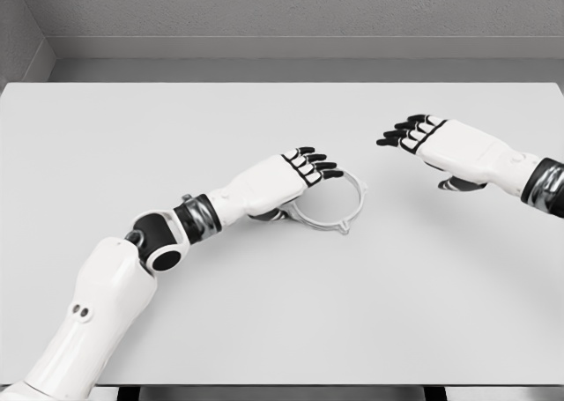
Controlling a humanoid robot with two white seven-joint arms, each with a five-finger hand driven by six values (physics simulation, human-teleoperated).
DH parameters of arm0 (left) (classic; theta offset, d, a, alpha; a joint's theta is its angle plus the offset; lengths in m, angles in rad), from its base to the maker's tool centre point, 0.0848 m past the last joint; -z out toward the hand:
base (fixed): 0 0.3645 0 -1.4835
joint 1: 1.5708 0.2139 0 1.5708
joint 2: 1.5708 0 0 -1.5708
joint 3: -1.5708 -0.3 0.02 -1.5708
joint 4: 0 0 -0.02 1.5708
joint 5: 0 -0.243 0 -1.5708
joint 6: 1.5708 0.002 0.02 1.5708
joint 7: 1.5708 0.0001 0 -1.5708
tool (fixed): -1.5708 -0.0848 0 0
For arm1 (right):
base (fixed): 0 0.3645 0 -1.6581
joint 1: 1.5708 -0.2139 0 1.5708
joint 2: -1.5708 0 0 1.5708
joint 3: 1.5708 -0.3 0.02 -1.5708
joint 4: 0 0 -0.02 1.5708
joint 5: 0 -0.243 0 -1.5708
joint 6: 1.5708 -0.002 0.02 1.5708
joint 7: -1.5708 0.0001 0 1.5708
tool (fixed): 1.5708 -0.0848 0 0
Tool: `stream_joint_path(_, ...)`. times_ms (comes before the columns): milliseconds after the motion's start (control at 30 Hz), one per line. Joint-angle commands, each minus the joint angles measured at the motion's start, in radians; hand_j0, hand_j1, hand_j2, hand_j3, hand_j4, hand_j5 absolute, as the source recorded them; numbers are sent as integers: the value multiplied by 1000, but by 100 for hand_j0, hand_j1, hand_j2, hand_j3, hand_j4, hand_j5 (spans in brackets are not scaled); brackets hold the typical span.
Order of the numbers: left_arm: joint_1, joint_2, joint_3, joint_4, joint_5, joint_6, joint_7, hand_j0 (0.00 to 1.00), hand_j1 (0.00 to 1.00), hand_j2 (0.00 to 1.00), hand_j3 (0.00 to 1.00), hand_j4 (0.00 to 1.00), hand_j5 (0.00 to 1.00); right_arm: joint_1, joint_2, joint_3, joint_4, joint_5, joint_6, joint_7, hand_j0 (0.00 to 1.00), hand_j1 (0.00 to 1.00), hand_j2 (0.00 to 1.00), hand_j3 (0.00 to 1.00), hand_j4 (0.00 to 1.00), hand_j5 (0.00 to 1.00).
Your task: Assemble PVC drainage pipe clamps
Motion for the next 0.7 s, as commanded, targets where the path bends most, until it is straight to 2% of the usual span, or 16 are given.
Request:
stream_joint_path(0, 0, -5, 0, 4, 6, 1, 0, 100, 100, 100, 100, 100, 100, 0, -2, -1, 0, -2, 1, -1, 100, 100, 100, 100, 100, 100)
stream_joint_path(667, -29, -32, 0, 31, 1, 1, 0, 100, 100, 100, 100, 100, 100, 3, -3, -1, -1, -3, -1, 1, 100, 100, 100, 100, 100, 100)
